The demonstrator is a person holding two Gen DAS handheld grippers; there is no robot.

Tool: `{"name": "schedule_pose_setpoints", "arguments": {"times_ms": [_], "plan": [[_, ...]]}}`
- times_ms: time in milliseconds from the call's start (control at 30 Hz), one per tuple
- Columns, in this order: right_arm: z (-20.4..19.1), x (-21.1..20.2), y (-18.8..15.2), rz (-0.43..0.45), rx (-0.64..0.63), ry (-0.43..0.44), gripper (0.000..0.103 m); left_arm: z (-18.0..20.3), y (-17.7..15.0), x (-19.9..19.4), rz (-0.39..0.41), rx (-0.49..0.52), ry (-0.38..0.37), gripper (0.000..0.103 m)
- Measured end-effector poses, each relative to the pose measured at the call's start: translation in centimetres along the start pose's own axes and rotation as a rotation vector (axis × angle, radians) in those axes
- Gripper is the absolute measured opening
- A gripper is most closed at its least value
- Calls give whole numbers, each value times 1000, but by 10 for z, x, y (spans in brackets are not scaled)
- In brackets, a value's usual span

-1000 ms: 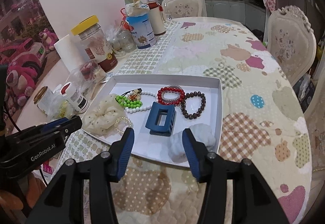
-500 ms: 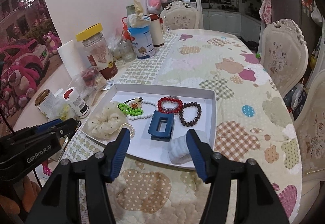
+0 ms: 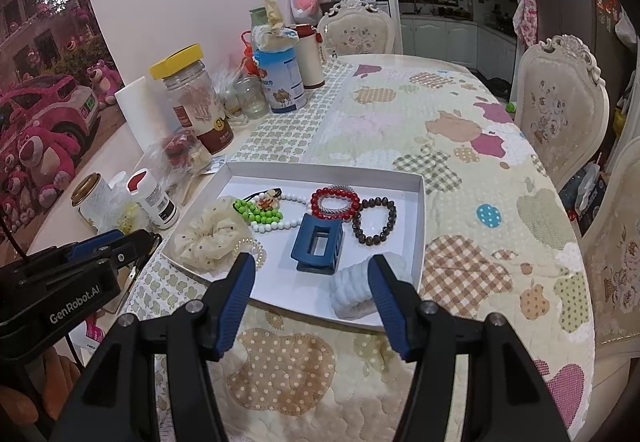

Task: Organize jewelry
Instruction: 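Lift both open grippers away from the tray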

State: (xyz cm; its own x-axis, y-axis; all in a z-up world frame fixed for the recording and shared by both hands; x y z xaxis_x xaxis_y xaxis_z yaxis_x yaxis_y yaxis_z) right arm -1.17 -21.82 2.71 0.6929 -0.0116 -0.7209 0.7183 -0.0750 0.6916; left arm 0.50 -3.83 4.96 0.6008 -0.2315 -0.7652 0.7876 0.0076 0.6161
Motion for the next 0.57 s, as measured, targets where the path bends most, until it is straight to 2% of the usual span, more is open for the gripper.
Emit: {"name": "schedule_pose_setpoints", "arguments": {"times_ms": [567], "plan": [[4,5,-1,-18,-5,10,62,11,-1,4,-9,28,8,27]]}}
Point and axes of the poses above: each gripper's, at about its wrist camera, not at the fingertips, and x roughly the way its jaws point, z to its right, y to its top, the point moved 4 cm from there along x, roughly the way its jaws point, and after that the axes turned 12 degrees about -y, right-handed, at the moved point
